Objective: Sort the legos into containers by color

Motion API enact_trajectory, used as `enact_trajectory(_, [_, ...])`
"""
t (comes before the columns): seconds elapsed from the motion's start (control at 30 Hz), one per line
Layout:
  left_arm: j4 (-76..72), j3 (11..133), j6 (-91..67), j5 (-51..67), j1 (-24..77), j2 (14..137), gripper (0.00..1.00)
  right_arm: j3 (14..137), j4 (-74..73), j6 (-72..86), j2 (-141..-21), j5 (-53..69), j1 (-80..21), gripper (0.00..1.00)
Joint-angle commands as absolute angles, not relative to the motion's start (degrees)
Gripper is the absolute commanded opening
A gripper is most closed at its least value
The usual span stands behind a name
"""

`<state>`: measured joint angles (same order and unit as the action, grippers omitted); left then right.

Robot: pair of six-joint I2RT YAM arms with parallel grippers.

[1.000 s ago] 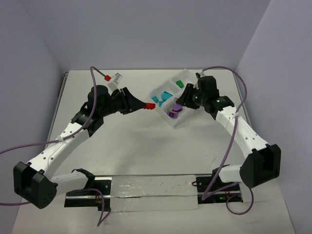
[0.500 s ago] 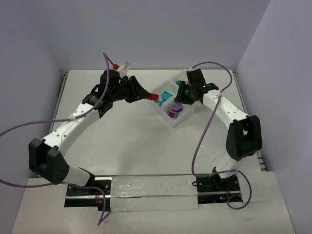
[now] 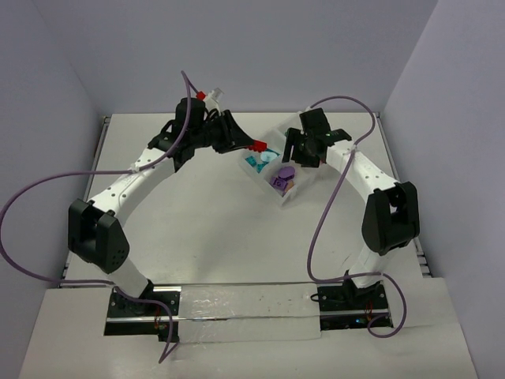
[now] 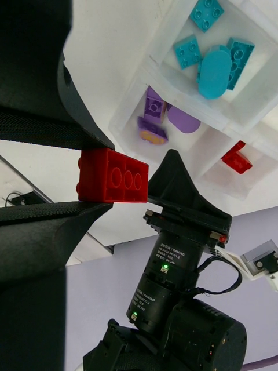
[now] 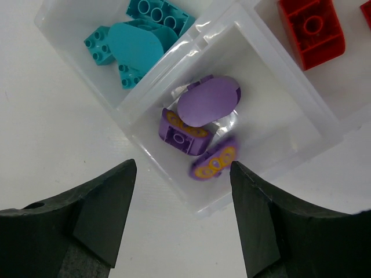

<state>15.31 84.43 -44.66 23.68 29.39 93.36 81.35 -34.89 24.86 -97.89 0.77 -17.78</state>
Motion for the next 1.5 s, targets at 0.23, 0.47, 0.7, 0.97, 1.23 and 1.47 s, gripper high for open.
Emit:
enact_trajectory(0.23, [10.7, 96.4, -45.9, 27.0, 31.9, 104.8, 0.00, 75.9, -40.3, 29.8, -74.5, -7.8, -13.7, 0.75])
enact_trajectory(0.47, [11.0, 110.8, -48.0, 28.2, 36.5, 117.5, 0.00, 66.9, -45.3, 34.5, -59.9, -11.8, -13.4, 0.75])
enact_trajectory(0.7, [12.1, 126.1, -50.4, 25.2, 40.1, 130.5, 0.00, 65.7, -46.7, 34.5, -53.9, -15.2, -13.2, 0.75])
enact_trajectory(0.97, [5.9, 135.2, -55.7, 20.4, 40.5, 142.3, 0.00, 64.8, -46.5, 33.3, -49.5, -15.3, -13.1, 0.75])
enact_trajectory(1.23, [1.8, 140.8, -57.0, 20.5, 41.8, 149.0, 0.01, 64.4, -46.9, 32.0, -49.3, -13.7, -13.1, 0.75])
enact_trajectory(1.47, [0.5, 141.6, -58.2, 21.3, 42.3, 151.0, 0.56, 64.5, -47.3, 31.2, -49.7, -13.6, -13.1, 0.75])
